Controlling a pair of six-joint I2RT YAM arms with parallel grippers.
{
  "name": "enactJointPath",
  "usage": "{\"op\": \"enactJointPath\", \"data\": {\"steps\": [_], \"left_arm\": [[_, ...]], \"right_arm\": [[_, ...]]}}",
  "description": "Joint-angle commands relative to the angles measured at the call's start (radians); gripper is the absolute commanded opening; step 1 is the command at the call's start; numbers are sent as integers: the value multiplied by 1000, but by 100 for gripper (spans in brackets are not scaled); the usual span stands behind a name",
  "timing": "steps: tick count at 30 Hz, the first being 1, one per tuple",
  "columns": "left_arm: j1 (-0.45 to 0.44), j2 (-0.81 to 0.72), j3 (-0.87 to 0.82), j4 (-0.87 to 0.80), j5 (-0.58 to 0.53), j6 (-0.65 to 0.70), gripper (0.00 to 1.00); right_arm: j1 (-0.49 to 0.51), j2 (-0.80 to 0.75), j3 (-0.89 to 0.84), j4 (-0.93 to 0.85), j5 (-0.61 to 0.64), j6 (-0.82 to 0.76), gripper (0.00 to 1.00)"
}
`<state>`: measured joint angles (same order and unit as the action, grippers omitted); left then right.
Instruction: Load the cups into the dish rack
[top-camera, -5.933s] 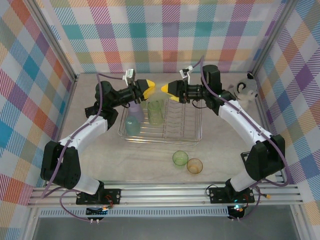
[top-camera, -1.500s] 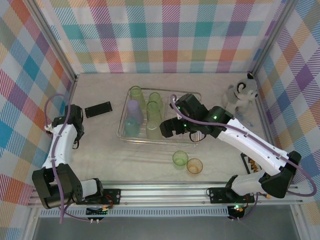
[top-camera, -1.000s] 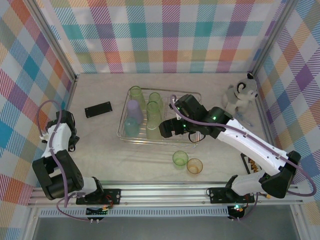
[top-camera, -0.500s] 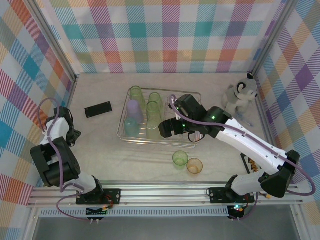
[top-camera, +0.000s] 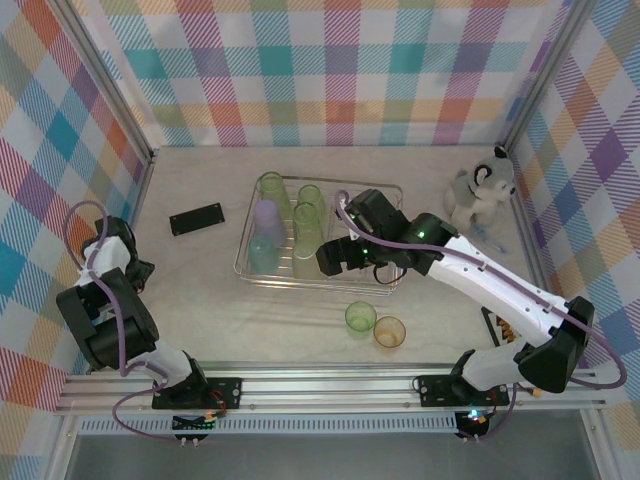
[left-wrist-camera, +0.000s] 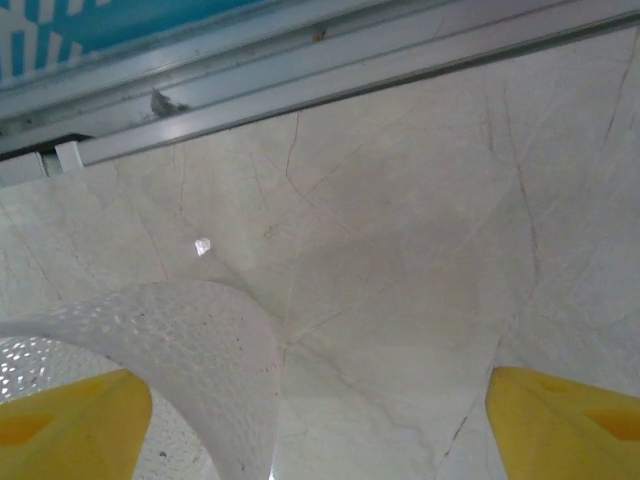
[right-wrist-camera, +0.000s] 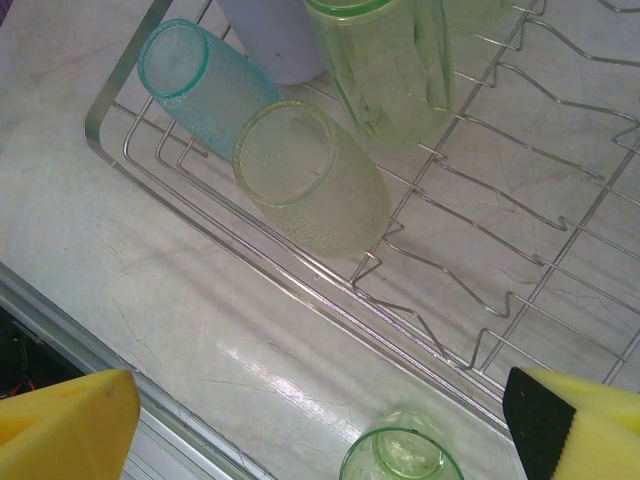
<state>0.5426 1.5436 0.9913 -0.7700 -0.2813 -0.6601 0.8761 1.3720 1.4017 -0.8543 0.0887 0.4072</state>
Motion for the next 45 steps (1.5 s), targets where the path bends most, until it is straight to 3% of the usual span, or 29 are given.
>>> {"op": "enactJointPath", "data": {"steps": [1,9,15,18,23,24,28,33,35,45], "left_arm": [[34,0,-28,37,105,3,80],[65,-28,-102,111,183,-4,71],[66,-107,-144,165,247,14,54],[66,-173,-185,201,298,42,40],[66,-303,-225,202,413,119,3],[67,-335,-226,192,436,125,0],[66,-495,-237,230,602,111,0],[59,-586,-189,320,887,58,0],[34,-583,-144,329,962,56,0],[-245,-640,-63,525,967,-110,0]], "right_arm": [[-8,9,-6,15,-18,4,94],[-11,0,-20,20,-15,10,94],[-12,-24,-41,41,29,30,94],[-15,-54,-79,78,76,54,94],[-27,-129,-156,107,227,106,95],[-34,-154,-178,120,260,112,95],[-110,-277,-272,184,266,135,99],[-268,-356,-298,183,25,80,99],[-284,-362,-281,158,-10,39,99],[-296,-474,-336,154,59,43,99]]}}
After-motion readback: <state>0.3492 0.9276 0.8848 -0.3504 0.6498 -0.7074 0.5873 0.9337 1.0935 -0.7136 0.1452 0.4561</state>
